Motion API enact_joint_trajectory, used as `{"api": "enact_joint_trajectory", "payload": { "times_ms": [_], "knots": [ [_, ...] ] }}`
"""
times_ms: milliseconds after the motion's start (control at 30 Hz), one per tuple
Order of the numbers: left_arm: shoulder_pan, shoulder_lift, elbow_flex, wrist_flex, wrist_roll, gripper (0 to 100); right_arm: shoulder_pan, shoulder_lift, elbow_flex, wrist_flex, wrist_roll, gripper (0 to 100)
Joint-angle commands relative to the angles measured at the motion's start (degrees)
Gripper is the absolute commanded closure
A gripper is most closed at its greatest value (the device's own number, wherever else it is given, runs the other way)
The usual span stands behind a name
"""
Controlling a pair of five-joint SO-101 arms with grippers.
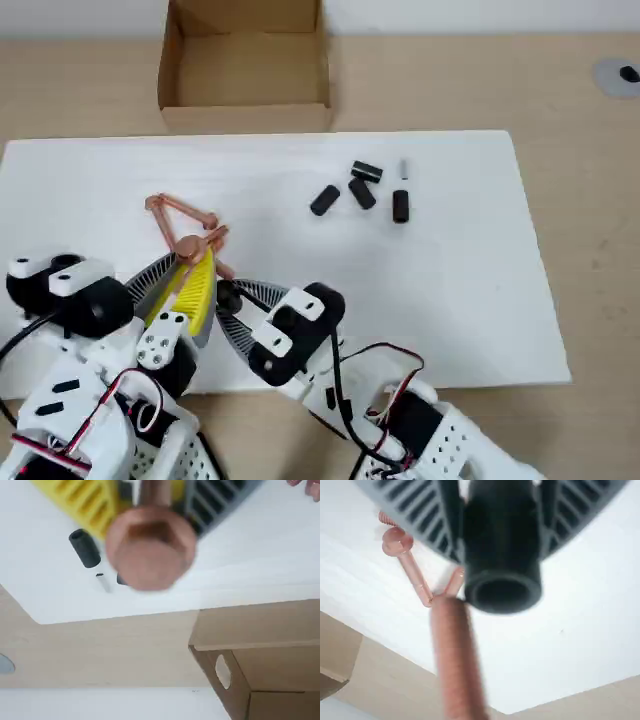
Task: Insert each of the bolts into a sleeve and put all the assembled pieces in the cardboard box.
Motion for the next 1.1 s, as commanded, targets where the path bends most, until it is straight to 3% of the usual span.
{"api": "enact_joint_trajectory", "payload": {
  "times_ms": [0, 1067],
  "knots": [
    [0.7, 0.04, -3.08, 0.26, -0.44, 100, -0.22, -6.64, -0.13, 0.18, -0.26, 98.9],
    [1.14, 0.13, -8.44, 6.95, -0.53, 100, -0.22, -6.55, -0.13, 0.18, -0.26, 98.9]
  ]
}}
